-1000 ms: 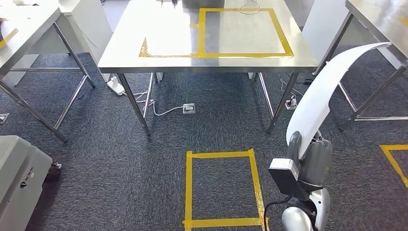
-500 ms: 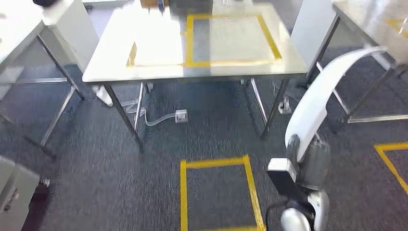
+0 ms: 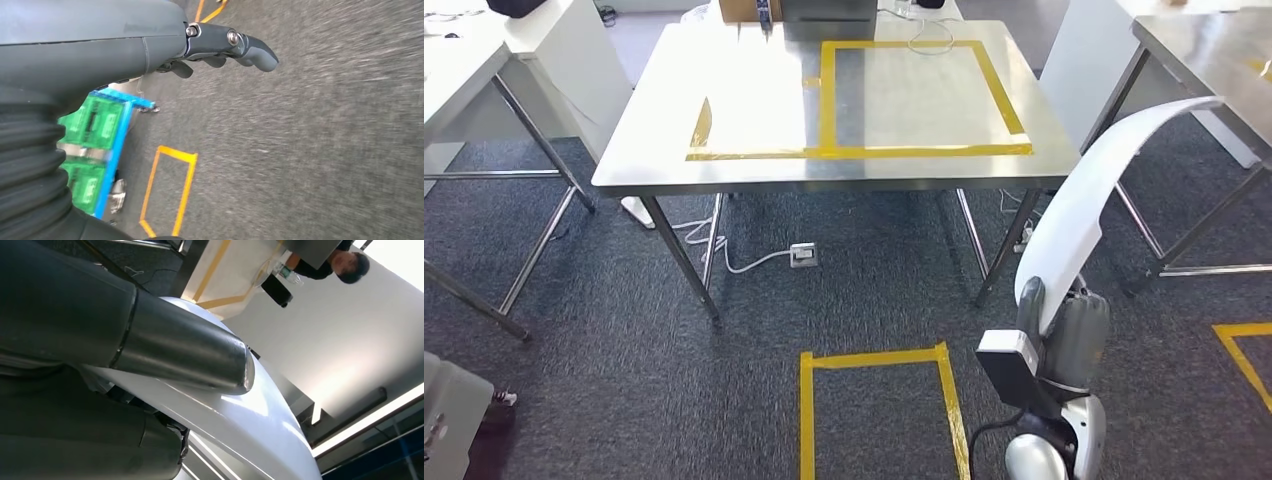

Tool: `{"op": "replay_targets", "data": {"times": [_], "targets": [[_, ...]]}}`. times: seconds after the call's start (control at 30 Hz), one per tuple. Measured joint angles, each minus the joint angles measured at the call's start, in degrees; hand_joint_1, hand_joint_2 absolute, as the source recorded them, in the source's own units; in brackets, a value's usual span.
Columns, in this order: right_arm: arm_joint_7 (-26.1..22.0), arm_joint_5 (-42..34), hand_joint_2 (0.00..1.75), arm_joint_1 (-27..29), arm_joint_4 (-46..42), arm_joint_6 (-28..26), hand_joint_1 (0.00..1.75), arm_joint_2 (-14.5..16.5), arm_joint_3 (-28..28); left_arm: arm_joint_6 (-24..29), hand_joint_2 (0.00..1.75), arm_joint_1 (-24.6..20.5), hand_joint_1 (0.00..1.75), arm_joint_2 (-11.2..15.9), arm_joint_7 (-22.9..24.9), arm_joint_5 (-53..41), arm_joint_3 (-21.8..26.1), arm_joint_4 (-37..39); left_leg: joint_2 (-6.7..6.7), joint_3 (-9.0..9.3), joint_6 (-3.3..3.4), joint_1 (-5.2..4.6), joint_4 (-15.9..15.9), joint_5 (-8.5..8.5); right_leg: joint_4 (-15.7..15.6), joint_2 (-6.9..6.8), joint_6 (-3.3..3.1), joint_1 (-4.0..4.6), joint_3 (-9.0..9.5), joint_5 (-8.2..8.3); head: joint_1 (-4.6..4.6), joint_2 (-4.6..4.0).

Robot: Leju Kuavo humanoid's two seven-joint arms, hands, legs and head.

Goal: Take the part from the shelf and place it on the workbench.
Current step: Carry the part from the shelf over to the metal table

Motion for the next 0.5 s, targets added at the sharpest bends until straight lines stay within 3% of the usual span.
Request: {"op": "replay_targets", "data": {"times": [0.1,0.17,0.2,0.27,0.3,0.33,0.37,0.4,0.47,0.5], "targets": [[0.0,0.2,0.0,-0.22,-0.08,0.03,1.75,0.08,-0.05,-0.01,1.75,-0.35,0.0,0.05,0.0,-0.15,-0.01,-0.11,0.01,0.74,-1.38,-0.04,1.94,0.58,-0.58,0.48,-1.01,-0.09,1.76,-0.6,-0.11,0.0],[0.0,0.38,0.0,-0.33,-0.1,0.04,1.75,0.2,-0.08,-0.03,1.75,-0.6,0.0,0.04,-0.19,-0.32,-0.01,-0.15,-0.03,-2.78,-1.9,0.06,7.76,1.71,-1.06,0.63,-1.75,-0.32,3.45,-1.4,-0.26,0.0],[0.01,0.46,0.0,-0.3,-0.1,0.07,1.75,0.27,-0.08,-0.04,1.75,-0.6,0.0,0.01,-0.59,-0.4,-0.01,-0.15,-0.02,-5.44,-2.05,0.11,11.31,1.3,-1.28,0.63,-1.97,-0.34,4.23,-2.0,-0.32,0.0],[0.03,0.55,0.0,-0.27,-0.1,0.12,1.75,0.35,-0.08,-0.07,1.75,-0.4,0.0,0.0,-1.45,-0.51,-0.01,-0.13,-0.01,-10.48,-2.28,0.13,16.21,-2.43,-1.45,0.85,-2.16,-0.37,5.9,-3.38,-0.38,0.0],[0.04,0.58,0.0,-0.25,-0.1,0.15,1.75,0.36,-0.08,-0.07,1.75,-0.23,0.0,0.04,-1.56,-0.53,-0.01,-0.11,-0.01,-12.22,-2.29,0.13,16.73,-4.57,-1.48,1.01,-2.18,-0.39,6.88,-4.19,-0.38,0.0],[0.04,0.62,0.0,-0.23,-0.1,0.21,1.75,0.38,-0.08,-0.07,1.75,-0.1,0.0,0.09,-1.39,-0.57,-0.01,-0.08,-0.01,-13.28,-2.25,0.13,15.88,-5.78,-1.48,1.17,-2.15,-0.4,7.95,-5.04,-0.39,0.0],[0.05,0.66,0.0,-0.23,-0.1,0.28,1.75,0.41,-0.08,-0.07,1.75,0.0,0.0,0.15,-1.18,-0.63,-0.01,-0.04,-0.01,-13.76,-2.15,0.13,13.81,-5.34,-1.48,1.26,-2.06,-0.43,9.08,-5.91,-0.39,0.0],[0.04,0.71,0.0,-0.22,-0.1,0.37,1.75,0.46,-0.08,-0.07,1.75,0.1,0.0,0.17,-0.97,-0.71,-0.01,-0.01,0.01,-13.87,-2.03,0.13,10.78,-2.69,-1.49,1.3,-1.91,-0.45,10.08,-6.81,-0.39,0.0],[0.01,0.84,0.0,-0.27,-0.04,0.69,1.75,0.53,-0.08,-0.08,1.75,0.34,0.0,0.18,-1.22,-0.92,-0.02,0.13,0.18,-13.87,-1.71,0.08,4.89,5.32,-1.32,1.41,-1.36,-0.29,11.65,-8.68,-0.42,0.0],[-0.02,0.87,0.0,-0.31,-0.01,0.92,1.75,0.54,-0.08,-0.17,1.75,0.45,0.0,0.16,-1.55,-1.01,-0.02,0.19,0.26,-13.63,-1.37,-0.01,3.31,8.27,-1.41,1.49,-1.01,-0.19,12.27,-9.57,-0.45,0.0]]}}
